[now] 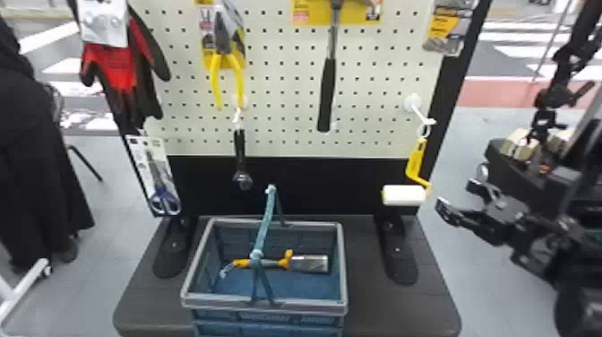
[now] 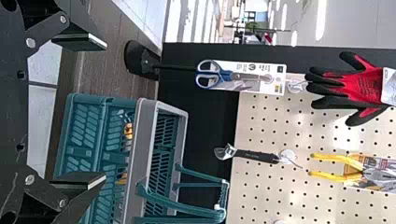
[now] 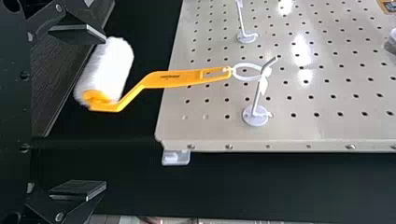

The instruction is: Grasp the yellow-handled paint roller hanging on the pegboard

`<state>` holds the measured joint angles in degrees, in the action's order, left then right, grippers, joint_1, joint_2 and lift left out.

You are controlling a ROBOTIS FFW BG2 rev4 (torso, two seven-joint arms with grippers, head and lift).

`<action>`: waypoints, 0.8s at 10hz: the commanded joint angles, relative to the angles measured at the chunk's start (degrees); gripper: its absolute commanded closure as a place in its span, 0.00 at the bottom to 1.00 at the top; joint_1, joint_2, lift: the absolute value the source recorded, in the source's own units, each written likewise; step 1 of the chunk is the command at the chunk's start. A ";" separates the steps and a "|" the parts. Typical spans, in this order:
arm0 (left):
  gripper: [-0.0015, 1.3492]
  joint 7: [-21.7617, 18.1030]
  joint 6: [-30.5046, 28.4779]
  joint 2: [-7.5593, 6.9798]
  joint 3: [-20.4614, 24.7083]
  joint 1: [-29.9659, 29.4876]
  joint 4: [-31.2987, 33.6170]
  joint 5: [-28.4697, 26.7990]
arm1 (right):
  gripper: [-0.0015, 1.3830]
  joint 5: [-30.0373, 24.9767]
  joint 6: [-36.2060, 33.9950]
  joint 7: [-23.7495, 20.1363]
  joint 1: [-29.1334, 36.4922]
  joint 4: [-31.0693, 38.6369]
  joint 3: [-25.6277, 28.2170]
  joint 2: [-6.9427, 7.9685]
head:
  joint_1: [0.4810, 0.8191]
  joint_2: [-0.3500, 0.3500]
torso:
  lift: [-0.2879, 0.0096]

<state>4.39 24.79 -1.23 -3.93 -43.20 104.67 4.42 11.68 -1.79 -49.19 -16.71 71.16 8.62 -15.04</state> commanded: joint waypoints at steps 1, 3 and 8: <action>0.22 0.01 -0.18 0.00 -0.37 0.96 -0.68 -0.03 | 0.13 4.15 -0.94 -0.74 -7.13 -6.96 -7.56 -3.15 | 0.20 0.50 | 0.63; 0.22 -0.08 -0.18 -0.17 -1.25 2.44 -2.08 0.06 | 0.13 7.13 -1.20 -1.44 -13.41 -12.73 -15.03 -5.61 | 0.20 0.50 | 0.63; 0.22 -0.17 -0.35 0.00 -2.13 4.04 -3.77 -0.03 | 0.14 16.19 -1.55 -1.09 -20.91 -20.04 -29.10 -8.16 | 0.20 0.50 | 0.63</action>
<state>4.26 24.36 -1.23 -5.83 -39.54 101.31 4.39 26.90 -3.44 -50.26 -36.89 51.99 -19.00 -23.00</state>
